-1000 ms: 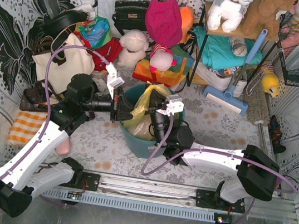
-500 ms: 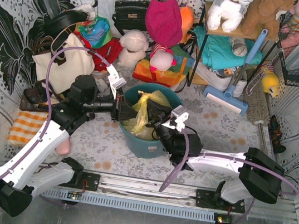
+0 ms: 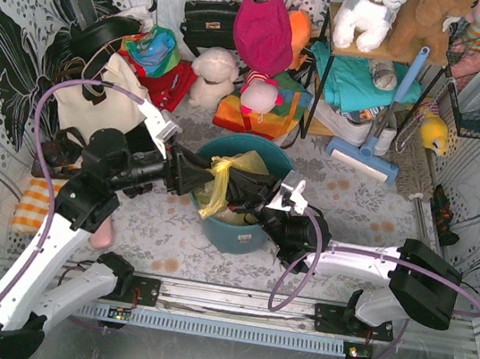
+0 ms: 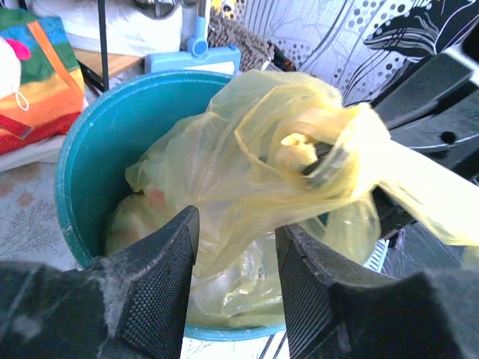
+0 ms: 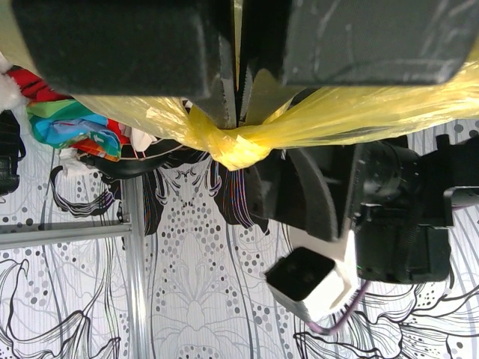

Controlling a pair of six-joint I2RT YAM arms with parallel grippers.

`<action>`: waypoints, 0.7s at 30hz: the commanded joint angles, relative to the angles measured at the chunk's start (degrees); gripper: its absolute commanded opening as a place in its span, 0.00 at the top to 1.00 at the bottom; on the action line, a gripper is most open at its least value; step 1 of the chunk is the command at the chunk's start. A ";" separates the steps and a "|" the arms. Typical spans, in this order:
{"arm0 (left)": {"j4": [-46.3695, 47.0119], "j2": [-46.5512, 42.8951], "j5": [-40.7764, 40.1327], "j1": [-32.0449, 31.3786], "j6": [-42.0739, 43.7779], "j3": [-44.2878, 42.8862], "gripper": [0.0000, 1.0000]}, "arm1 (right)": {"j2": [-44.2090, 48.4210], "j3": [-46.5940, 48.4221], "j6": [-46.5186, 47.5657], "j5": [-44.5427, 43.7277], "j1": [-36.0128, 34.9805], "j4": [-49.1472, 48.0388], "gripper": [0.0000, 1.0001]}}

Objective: Tie the trash bag

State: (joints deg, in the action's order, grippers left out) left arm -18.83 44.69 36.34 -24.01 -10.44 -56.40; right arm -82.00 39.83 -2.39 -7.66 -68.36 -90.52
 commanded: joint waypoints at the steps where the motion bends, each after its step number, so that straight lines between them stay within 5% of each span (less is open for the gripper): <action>1: 2.30 -3.31 -2.39 -0.25 -1.46 -2.79 0.46 | 0.87 -0.90 -1.21 0.83 0.45 -6.25 1.00; 9: 3.47 -6.40 -10.63 -0.25 -5.33 -4.78 0.41 | -0.04 -0.13 -1.31 1.16 0.68 -6.24 1.00; 21: 16.11 -2.99 -8.21 -0.22 -16.98 0.92 0.32 | -0.75 0.92 -1.54 1.45 0.68 -5.64 1.00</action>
State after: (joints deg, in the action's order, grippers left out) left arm -8.64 40.62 27.38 -24.01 -23.49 -57.63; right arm -82.24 39.29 -2.42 -6.76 -68.05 -90.59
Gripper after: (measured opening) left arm 0.674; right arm 0.002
